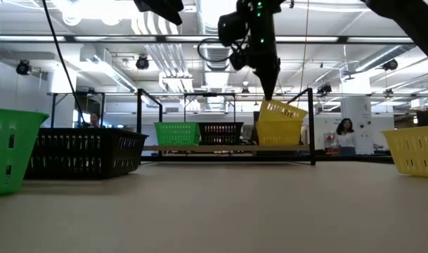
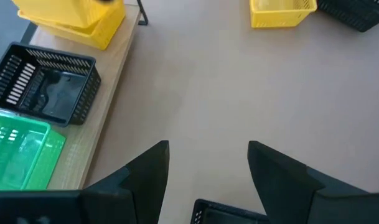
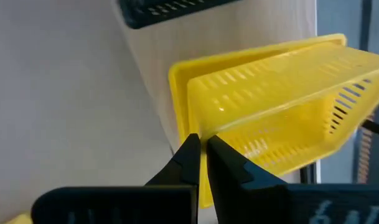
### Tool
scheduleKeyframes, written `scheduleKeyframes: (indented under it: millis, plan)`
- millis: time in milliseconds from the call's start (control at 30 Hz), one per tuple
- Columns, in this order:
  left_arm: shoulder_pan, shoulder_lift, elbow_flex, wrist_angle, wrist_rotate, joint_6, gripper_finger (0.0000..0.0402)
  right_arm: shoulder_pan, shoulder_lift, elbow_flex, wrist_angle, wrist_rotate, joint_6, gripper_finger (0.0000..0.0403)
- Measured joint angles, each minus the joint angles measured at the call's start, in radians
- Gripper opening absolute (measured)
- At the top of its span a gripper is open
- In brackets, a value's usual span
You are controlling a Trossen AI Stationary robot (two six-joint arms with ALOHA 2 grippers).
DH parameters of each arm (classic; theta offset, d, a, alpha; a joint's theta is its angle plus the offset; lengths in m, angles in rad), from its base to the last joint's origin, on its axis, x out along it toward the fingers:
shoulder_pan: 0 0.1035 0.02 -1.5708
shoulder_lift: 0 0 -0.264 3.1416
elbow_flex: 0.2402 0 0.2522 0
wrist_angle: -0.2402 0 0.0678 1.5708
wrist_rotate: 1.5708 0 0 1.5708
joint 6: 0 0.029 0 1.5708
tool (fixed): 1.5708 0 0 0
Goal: Stack baskets on shelf by color
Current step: Stack the left yellow basket on top of the yellow basket on the shelf
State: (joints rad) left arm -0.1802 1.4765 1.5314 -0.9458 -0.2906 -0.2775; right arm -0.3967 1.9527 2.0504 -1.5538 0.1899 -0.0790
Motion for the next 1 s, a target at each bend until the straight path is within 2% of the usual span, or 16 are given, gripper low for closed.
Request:
scheduleKeyframes:
  millis: [167, 300, 400, 567, 733, 867, 1000]
  plan:
    - [0.000, 0.000, 0.000, -0.003, 0.009, -0.002, 0.0203, 0.000, 0.032, 0.000, 0.007, 0.005, 0.013, 0.0009]
    - [0.000, 0.000, 0.000, -0.004, 0.012, -0.003, 0.0203, 0.000, 0.039, 0.000, 0.015, 0.020, 0.016, 0.0026]
    - [0.000, 0.000, 0.000, -0.004, 0.013, -0.003, 0.0203, 0.000, 0.038, 0.000, 0.016, 0.019, 0.015, 0.0058]
    - [0.000, 0.000, 0.000, -0.004, 0.020, -0.003, 0.0203, 0.002, 0.007, 0.005, 0.044, 0.008, -0.010, 0.0132]
    - [0.000, 0.000, 0.000, -0.004, 0.023, -0.004, 0.0203, -0.002, -0.041, -0.003, 0.041, -0.047, -0.011, 0.0182]
    - [-0.001, 0.000, 0.000, -0.004, 0.024, -0.004, 0.0203, -0.011, -0.047, -0.042, 0.045, -0.090, -0.063, 0.0190]
    - [-0.004, 0.000, 0.000, -0.004, 0.024, -0.004, 0.0203, -0.011, -0.047, -0.108, 0.079, -0.096, -0.122, 0.0179]
